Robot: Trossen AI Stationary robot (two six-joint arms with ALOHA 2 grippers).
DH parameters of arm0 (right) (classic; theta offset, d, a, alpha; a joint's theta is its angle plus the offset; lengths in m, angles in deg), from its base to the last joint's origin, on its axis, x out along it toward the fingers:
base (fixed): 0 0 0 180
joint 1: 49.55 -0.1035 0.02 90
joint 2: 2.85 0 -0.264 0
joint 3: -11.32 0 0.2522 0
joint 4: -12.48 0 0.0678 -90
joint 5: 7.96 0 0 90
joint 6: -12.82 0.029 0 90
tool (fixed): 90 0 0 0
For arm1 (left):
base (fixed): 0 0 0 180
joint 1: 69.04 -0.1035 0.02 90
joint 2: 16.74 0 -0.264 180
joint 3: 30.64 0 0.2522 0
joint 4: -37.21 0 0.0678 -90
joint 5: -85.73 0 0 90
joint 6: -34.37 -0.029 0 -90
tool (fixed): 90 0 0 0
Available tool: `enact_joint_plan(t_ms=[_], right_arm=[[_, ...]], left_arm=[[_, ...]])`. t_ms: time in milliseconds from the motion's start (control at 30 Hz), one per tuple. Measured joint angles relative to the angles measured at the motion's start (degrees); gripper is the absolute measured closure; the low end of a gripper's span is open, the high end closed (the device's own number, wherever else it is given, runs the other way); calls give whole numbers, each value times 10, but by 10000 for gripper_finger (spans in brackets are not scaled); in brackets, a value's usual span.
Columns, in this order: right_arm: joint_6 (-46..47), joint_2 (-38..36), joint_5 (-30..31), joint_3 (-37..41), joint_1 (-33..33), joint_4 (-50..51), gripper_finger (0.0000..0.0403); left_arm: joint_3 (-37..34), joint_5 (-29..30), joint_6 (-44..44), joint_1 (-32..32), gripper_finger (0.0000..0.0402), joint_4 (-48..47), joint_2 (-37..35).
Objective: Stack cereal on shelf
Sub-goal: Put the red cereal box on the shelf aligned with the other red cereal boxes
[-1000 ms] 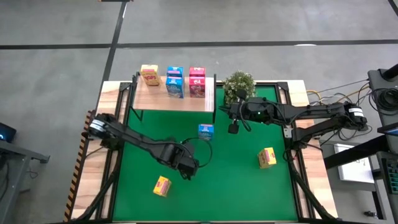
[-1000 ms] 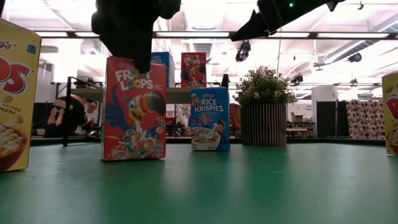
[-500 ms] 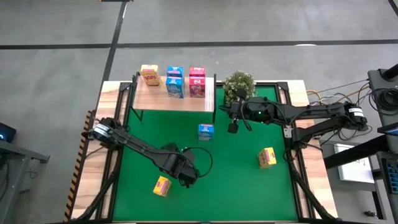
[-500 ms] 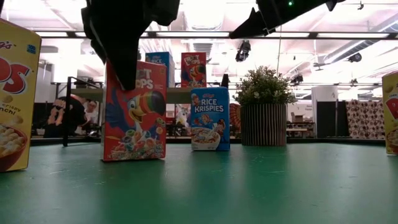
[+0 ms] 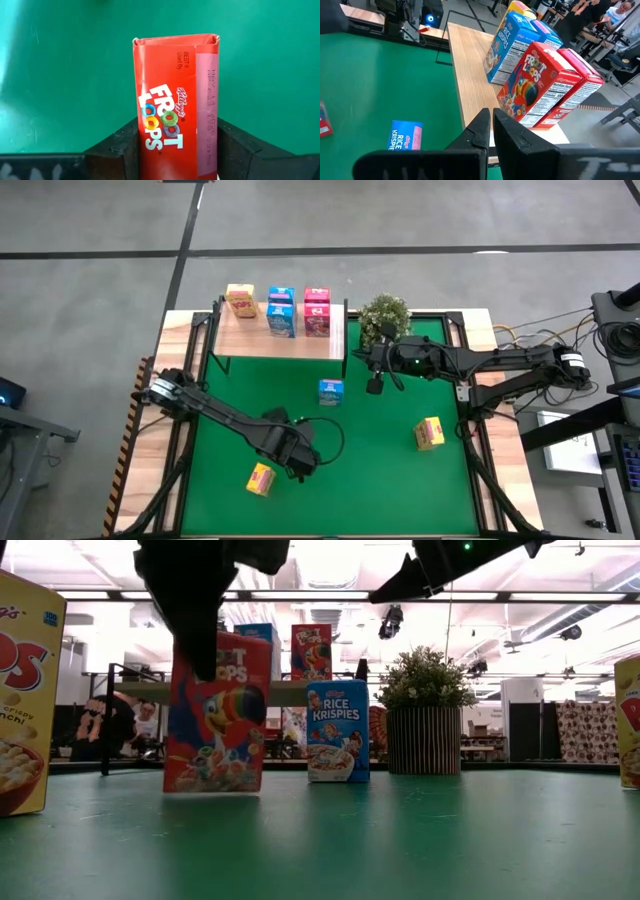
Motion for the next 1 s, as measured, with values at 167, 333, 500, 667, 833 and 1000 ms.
enact_joint_plan(t_ms=[167,333,500,667,833,1000], right_arm=[[0,0,0,0,0,6,390],[0,0,0,0,0,14,390],[0,0,0,0,0,19,390],[0,0,0,0,0,29,390],[0,0,0,0,0,29,390],[0,0,0,0,0,29,390]], left_arm=[[42,2,-43,0,230,-39,0],[117,2,-121,2,230,-89,-1],[202,3,-239,2,230,-125,-1],[270,75,-347,-3,230,-185,-1],[320,107,-468,-32,230,-207,-2],[357,108,-571,-96,230,-204,-2]])
